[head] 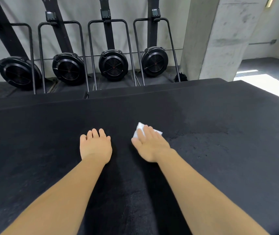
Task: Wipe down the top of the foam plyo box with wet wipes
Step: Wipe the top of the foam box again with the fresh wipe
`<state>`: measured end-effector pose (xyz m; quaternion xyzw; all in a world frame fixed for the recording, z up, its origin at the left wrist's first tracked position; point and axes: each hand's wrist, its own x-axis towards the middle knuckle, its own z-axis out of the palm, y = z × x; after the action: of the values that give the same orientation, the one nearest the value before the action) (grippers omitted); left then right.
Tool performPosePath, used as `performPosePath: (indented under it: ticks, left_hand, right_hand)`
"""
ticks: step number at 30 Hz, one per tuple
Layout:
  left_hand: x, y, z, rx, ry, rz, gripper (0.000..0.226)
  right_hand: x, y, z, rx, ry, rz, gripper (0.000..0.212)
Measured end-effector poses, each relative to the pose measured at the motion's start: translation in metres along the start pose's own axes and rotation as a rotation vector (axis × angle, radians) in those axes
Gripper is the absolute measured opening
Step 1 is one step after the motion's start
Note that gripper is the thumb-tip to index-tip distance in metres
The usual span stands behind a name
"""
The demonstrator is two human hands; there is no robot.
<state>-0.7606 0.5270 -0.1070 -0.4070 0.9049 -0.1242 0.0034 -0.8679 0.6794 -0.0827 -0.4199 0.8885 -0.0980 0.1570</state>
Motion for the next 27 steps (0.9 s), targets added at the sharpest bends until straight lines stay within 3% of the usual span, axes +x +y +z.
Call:
performPosePath:
  ticks: [2, 7, 12, 14, 18, 23, 27]
  left_hand:
    - [0.001, -0.001, 0.001, 0.01, -0.007, 0.002, 0.053]
    - [0.002, 0.0, 0.001, 0.027, -0.014, 0.007, 0.053]
    - [0.003, 0.001, 0.002, 0.004, -0.019, 0.004, 0.054]
    - [0.002, 0.0, 0.001, 0.004, -0.016, 0.0, 0.053]
    - [-0.007, -0.002, -0.002, -0.024, 0.051, 0.011, 0.05]
    - [-0.024, -0.008, -0.011, -0.11, 0.115, 0.02, 0.053]
    - [-0.046, -0.017, -0.015, -0.121, 0.141, 0.033, 0.04]
  right_hand:
    - [0.007, 0.026, -0.008, 0.005, 0.039, 0.069, 0.049]
    - [0.016, 0.089, -0.029, 0.042, 0.053, 0.268, 0.062]
    - [0.012, 0.092, -0.036, 0.129, 0.131, 0.402, 0.047]
    - [0.005, 0.077, -0.031, 0.067, 0.077, 0.364, 0.057]
    - [-0.014, 0.038, -0.014, -0.03, 0.13, 0.214, 0.059]
    - [-0.037, -0.017, 0.011, -0.027, 0.03, 0.106, 0.071]
    - [-0.05, -0.051, 0.028, -0.075, -0.111, 0.014, 0.073]
